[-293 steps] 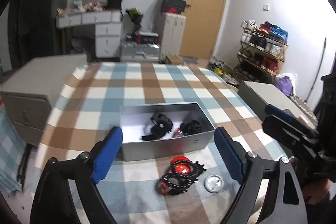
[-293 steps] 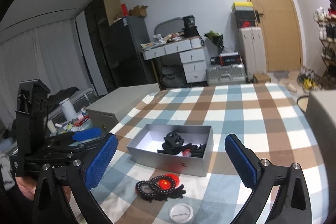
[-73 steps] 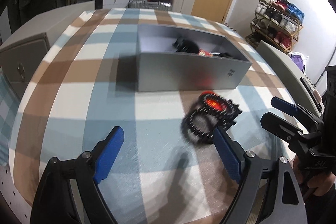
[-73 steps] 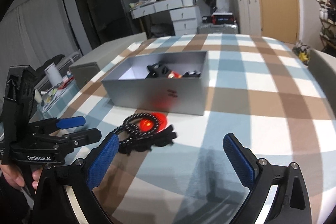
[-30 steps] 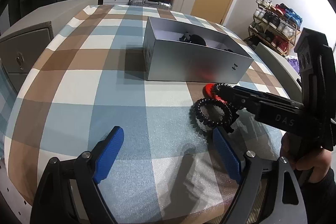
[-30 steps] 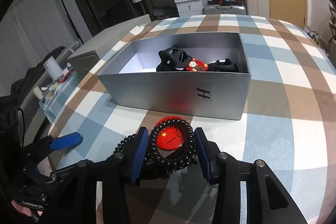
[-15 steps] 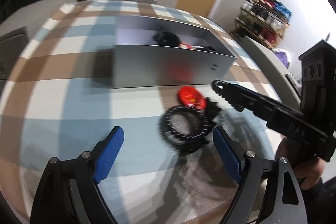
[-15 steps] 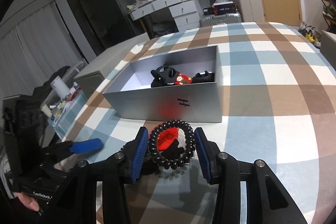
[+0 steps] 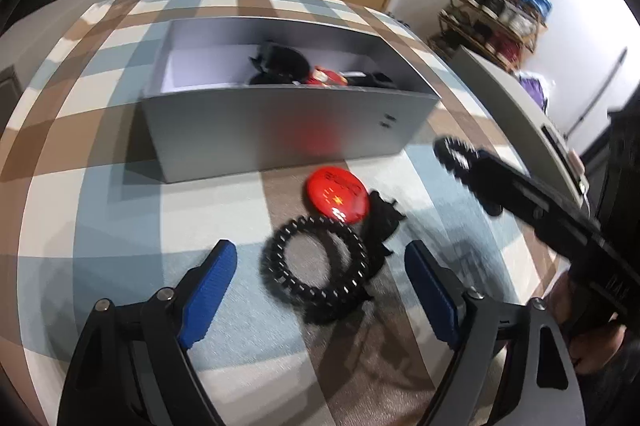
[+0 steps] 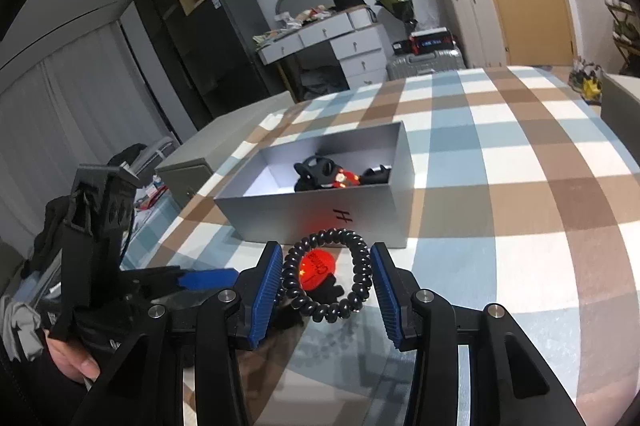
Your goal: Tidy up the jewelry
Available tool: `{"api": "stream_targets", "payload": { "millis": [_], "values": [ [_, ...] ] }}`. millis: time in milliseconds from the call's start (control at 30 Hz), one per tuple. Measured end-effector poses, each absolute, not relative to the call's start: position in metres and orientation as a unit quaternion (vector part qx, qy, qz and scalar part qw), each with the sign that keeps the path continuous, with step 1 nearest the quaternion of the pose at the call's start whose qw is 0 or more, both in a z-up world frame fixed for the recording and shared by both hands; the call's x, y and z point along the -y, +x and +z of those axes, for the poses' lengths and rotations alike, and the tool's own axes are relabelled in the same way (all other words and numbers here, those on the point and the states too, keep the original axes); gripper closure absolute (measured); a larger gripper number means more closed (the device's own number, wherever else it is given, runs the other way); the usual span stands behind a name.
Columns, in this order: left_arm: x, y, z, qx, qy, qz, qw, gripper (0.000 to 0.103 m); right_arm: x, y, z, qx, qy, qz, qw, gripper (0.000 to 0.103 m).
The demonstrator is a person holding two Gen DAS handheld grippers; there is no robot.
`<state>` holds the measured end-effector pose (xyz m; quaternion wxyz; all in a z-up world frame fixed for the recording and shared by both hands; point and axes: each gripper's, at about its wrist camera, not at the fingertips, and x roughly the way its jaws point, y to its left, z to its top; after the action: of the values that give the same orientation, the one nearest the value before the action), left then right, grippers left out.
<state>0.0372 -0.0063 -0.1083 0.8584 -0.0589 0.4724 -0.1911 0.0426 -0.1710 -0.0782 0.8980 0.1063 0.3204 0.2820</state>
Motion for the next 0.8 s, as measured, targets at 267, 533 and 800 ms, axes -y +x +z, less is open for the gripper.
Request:
{"api": "stream_targets", "payload": {
  "millis": [267,533,800],
  "values": [
    [0.01,0.039,-0.108,-0.471,-0.038,-0.211,0.855,0.063,0.171,0.039,-0.076,-0.312,0.107,0.286,0.9,0.058],
    [0.013,0.037,-0.101,-0.458,-0.021,-0.212,0.863,0.066,0.176,0.038,-0.075,-0.31,0.114,0.285,0.9,0.057],
    [0.003,0.031,-0.089,-0.442,-0.028,-0.2,0.874,0.066,0.173,0.036,-0.066,-0.3,0.115,0.291,0.901,0.057]
  ]
}}
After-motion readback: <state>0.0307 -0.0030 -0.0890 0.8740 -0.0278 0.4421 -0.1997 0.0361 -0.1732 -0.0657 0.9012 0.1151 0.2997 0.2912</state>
